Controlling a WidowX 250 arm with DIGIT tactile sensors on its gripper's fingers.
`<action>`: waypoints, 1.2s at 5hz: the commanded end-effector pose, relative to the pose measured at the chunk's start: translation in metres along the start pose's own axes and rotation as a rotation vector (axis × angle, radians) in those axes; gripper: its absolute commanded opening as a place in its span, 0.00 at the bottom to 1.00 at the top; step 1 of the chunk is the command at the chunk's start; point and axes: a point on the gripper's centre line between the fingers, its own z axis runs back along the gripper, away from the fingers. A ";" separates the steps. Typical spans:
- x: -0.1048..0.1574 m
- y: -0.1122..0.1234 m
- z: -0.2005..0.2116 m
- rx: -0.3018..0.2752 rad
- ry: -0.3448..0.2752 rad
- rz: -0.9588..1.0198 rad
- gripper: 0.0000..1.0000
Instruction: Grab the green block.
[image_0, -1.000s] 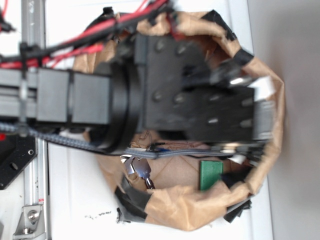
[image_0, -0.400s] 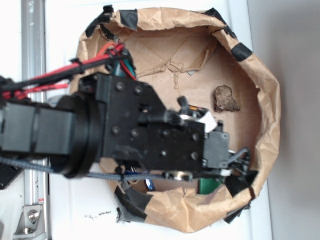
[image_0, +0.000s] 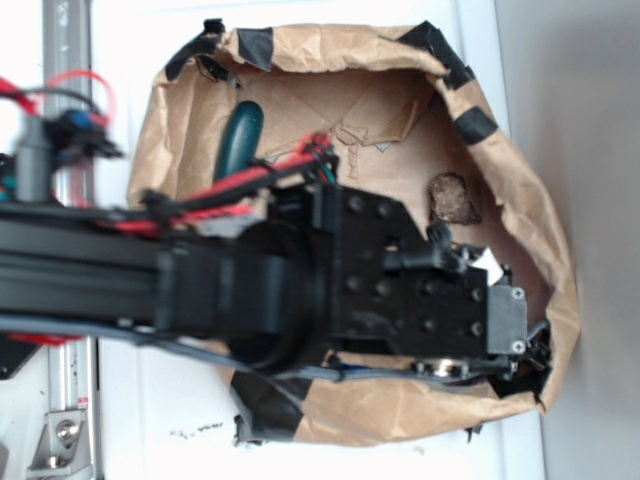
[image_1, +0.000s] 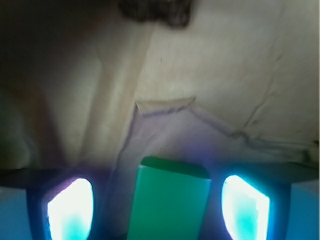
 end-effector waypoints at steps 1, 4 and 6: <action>-0.016 0.003 0.013 -0.055 0.022 -0.018 0.00; 0.063 0.028 0.108 -0.189 -0.295 -0.146 0.00; 0.080 0.015 0.129 -0.119 -0.383 -0.739 0.00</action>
